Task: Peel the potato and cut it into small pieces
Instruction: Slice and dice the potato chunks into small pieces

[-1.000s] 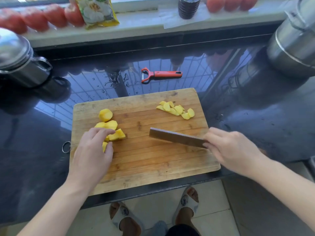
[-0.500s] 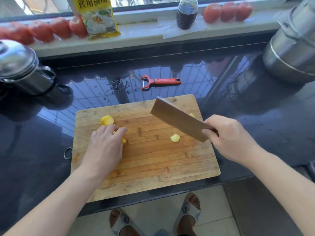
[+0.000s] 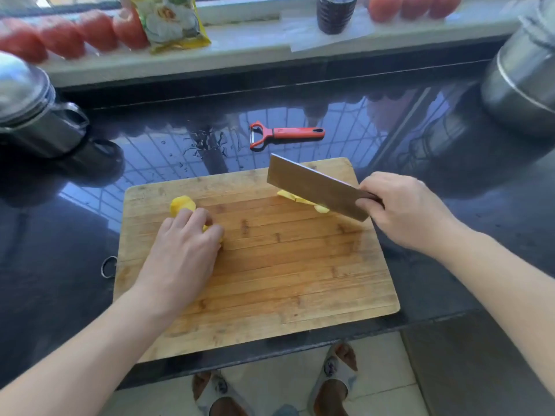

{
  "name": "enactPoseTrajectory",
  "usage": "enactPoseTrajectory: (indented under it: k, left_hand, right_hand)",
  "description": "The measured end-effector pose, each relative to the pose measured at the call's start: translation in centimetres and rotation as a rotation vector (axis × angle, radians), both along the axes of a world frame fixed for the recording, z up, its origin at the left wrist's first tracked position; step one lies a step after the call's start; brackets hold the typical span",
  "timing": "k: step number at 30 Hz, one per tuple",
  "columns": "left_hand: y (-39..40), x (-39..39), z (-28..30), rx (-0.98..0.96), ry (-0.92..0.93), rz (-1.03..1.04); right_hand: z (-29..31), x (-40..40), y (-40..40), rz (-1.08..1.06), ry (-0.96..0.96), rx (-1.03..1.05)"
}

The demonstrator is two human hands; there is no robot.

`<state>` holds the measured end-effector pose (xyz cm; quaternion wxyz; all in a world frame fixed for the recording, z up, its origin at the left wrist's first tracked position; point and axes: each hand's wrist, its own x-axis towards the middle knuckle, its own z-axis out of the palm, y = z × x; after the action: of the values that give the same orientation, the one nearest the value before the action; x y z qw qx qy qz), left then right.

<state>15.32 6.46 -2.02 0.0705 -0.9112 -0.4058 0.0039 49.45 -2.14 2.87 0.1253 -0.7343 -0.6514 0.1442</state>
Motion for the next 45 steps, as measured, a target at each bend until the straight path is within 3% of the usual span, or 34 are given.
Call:
enactPoseTrajectory:
  k: [4, 9, 13, 17, 20, 22, 25, 27, 33, 39, 43, 45]
  left_hand:
    - [-1.2, 1.3, 0.1, -0.053, -0.077, 0.001]
    - [-4.1, 6.4, 1.8, -0.566, -0.453, 0.288]
    - [-4.8, 6.0, 1.4, -0.630, -0.463, 0.437]
    - [-5.6, 2.4, 0.3, -0.607, -0.603, 0.520]
    - [-5.9, 0.6, -0.4, -0.612, -0.697, 0.404]
    - [-5.5, 0.4, -0.5, -0.651, -0.631, 0.245]
    - [-4.2, 1.7, -0.6, -0.553, -0.411, -0.041]
    - [-3.3, 2.7, -1.0, -0.507, -0.355, -0.120]
    - [-2.7, 3.8, -0.8, -0.599, -0.440, 0.074]
    - [-4.3, 2.1, -1.2, -0.497, -0.371, 0.179]
    - [-4.7, 0.8, -1.2, -0.424, -0.596, 0.318]
    - [-5.0, 0.7, -0.7, -0.443, -0.685, 0.293]
  right_hand:
    - [0.3, -1.0, -0.8, -0.104, 0.145, 0.057]
    - [0.5, -3.7, -1.7, -0.146, 0.257, 0.076]
    - [0.3, -5.3, -1.8, -0.161, 0.299, 0.096]
    - [-0.5, -5.9, -2.0, -0.158, 0.304, 0.074]
    - [-0.9, -5.9, -2.4, -0.173, 0.312, 0.077]
    - [-1.1, -5.9, -2.5, -0.198, 0.332, 0.071]
    - [-1.3, -5.7, -2.7, -0.237, 0.355, 0.057]
    - [-1.2, -5.7, -2.6, -0.247, 0.355, 0.057]
    - [-1.0, -6.0, -2.4, -0.244, 0.321, 0.047]
    - [-1.0, -6.3, -2.7, -0.257, 0.344, 0.026]
    - [-1.0, -6.4, -2.8, -0.260, 0.339, 0.019]
    - [-1.0, -6.4, -2.8, -0.262, 0.331, 0.013]
